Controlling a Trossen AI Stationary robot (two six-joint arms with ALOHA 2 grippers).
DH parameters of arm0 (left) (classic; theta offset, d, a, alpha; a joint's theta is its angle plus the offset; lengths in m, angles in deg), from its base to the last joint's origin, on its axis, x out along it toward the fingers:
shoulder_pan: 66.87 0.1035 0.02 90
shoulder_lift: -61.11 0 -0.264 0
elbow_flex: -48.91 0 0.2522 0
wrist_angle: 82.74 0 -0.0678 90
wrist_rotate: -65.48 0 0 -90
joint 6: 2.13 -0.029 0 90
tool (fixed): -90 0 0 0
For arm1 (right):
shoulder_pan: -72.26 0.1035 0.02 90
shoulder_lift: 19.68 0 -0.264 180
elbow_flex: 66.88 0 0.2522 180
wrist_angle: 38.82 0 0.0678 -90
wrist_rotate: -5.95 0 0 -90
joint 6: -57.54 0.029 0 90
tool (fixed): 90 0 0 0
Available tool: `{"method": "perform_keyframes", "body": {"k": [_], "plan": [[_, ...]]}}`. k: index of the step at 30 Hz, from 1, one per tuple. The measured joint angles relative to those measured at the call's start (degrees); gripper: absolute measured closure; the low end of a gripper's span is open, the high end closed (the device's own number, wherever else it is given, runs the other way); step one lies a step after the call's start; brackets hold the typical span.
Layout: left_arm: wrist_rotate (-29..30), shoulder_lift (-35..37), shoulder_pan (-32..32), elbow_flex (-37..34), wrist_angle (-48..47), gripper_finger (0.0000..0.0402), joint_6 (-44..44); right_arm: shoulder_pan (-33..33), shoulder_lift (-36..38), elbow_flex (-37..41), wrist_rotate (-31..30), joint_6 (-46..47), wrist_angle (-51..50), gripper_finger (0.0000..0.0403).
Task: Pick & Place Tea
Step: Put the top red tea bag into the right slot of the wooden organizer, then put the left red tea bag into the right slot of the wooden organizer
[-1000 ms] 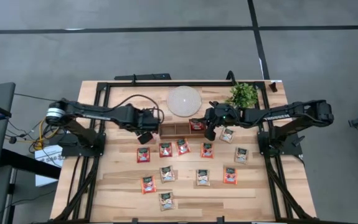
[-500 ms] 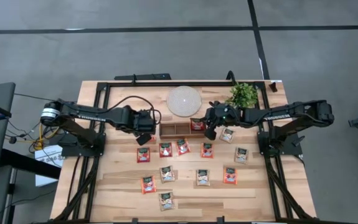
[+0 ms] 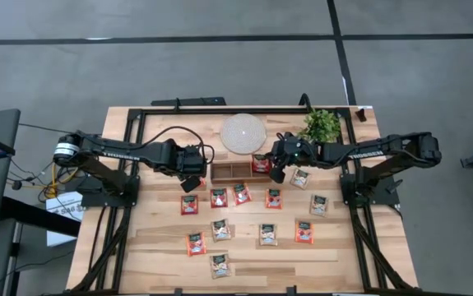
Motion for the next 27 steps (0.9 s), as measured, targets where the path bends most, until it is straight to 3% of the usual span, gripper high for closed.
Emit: {"method": "perform_keyframes", "body": {"k": [8,17,20,24,27], "plan": [[0.02,-0.02,0.00,0.00,-0.02,0.0269,-0.02,0.01,0.00,0.00,0.01,0.04,-0.29,0.0319],[-0.27,-0.02,0.00,0.00,1.08,0.0269,-0.52,1.27,1.45,-3.45,0.00,-0.33,-5.84,0.0316],[-4.41,-0.04,0.00,0.00,4.81,0.0269,-5.11,2.50,2.01,-6.65,0.00,-0.45,-10.21,0.0316],[-14.83,-0.07,-0.47,0.00,12.46,0.0269,-14.73,4.32,3.51,-9.28,-0.24,0.12,-17.06,0.0317],[-16.63,-0.76,-0.96,0.13,14.54,0.0269,-17.69,5.84,5.01,-9.35,-0.57,2.63,-20.55,0.0317]]}}
